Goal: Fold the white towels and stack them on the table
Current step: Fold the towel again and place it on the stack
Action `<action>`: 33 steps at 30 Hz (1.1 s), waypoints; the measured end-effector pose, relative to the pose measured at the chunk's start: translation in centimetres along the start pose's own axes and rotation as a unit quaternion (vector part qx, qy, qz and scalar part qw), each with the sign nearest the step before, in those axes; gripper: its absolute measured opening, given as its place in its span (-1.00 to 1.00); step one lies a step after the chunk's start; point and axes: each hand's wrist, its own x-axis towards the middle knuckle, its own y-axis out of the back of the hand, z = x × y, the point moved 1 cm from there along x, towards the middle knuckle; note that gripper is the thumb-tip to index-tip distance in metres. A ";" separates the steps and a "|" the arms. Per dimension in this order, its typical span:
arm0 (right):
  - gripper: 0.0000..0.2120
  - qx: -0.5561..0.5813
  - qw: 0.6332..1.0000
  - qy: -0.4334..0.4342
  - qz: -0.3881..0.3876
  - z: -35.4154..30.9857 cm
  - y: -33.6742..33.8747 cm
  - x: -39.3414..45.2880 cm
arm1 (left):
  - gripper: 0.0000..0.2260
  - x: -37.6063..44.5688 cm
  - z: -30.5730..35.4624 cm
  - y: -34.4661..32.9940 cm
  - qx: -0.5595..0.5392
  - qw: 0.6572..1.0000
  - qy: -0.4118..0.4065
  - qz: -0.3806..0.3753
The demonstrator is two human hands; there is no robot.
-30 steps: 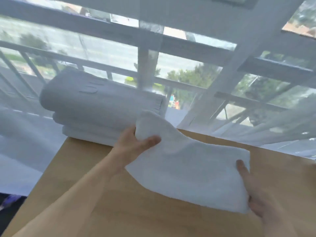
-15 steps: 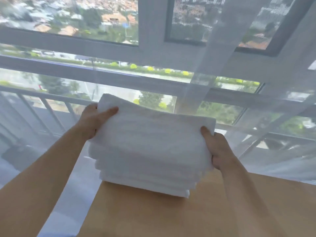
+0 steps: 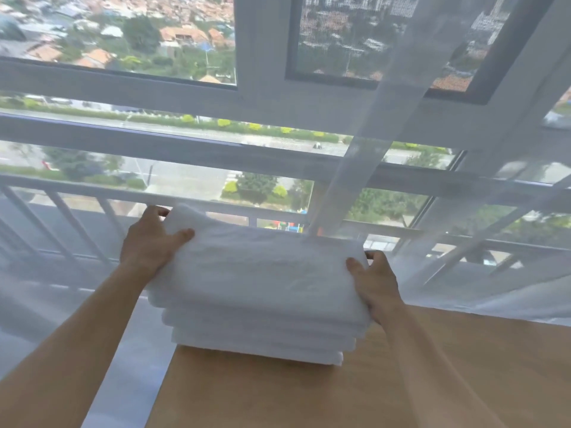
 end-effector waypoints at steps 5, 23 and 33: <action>-0.57 -0.201 0.975 0.057 0.079 -1.0 -0.5 -1.5 | -0.36 -1.2 -0.1 -0.5 0.039 0.999 -0.005 0.015; -0.42 -0.400 0.902 0.130 -0.099 -0.5 -3.5 -1.9 | -0.38 -2.5 2.1 -4.8 0.331 0.898 -0.209 -0.203; -0.46 -0.395 0.867 0.278 -0.126 -3.3 -8.4 -4.0 | -0.49 -6.4 6.2 -8.6 0.278 0.889 -0.290 -0.219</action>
